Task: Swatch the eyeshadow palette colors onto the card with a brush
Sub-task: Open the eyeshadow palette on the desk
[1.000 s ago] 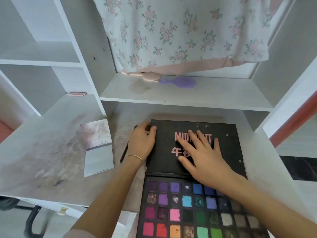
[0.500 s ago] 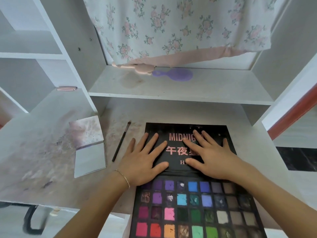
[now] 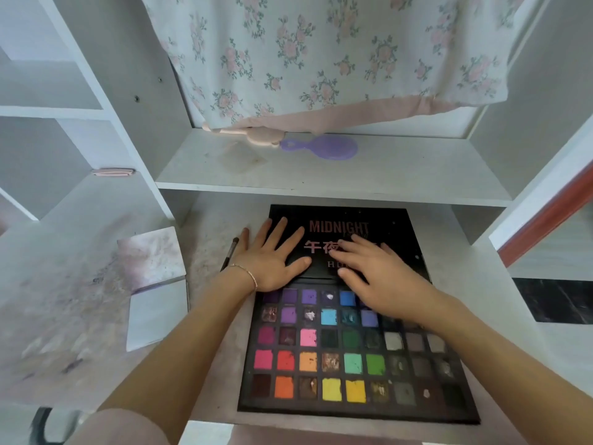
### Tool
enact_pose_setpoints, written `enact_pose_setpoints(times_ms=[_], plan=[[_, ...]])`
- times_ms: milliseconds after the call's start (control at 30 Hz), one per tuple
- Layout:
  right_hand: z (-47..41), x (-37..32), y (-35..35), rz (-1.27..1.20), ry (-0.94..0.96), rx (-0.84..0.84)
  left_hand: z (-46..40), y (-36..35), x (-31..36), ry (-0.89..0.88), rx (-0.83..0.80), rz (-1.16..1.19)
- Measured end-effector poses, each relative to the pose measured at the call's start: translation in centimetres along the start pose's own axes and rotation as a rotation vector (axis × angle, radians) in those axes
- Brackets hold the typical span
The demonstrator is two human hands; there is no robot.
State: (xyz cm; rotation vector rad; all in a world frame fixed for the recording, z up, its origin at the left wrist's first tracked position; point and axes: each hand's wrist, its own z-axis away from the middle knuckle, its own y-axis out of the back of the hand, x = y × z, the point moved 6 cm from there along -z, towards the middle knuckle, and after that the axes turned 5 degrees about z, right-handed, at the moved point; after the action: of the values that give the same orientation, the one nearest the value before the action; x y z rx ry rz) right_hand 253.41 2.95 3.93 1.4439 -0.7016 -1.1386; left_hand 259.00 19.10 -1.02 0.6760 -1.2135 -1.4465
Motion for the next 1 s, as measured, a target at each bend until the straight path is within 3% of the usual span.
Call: enact_pose_setpoints(times_ms=[333,533,633,767,900,1000], plan=[[4.0,-1.7,-3.4,0.176,-0.109,-0.244,-0.8,0.8,0.1,0.003,0.010,0.056],[4.1,-0.8,-3.4,0.202,-0.011,-0.272,4.2,1.8,1.7,-0.076,0.159,0.420],[3.9,-0.6,-3.0,0.125,0.015,-0.242,8.9,0.7,1.6,-0.102,0.182,0.522],[4.5,0.7,-1.4,0.008,-0.080,-0.080,13.3,-1.5,1.6,-0.115,0.205,0.420],[7.4,2.5,-0.9,0.019,-0.343,0.130,15.0,-3.1,1.3,-0.076,0.189,0.339],[9.7,3.5,-1.0,-0.051,-0.549,0.183,15.1,-3.2,1.5,-0.095,0.186,0.280]])
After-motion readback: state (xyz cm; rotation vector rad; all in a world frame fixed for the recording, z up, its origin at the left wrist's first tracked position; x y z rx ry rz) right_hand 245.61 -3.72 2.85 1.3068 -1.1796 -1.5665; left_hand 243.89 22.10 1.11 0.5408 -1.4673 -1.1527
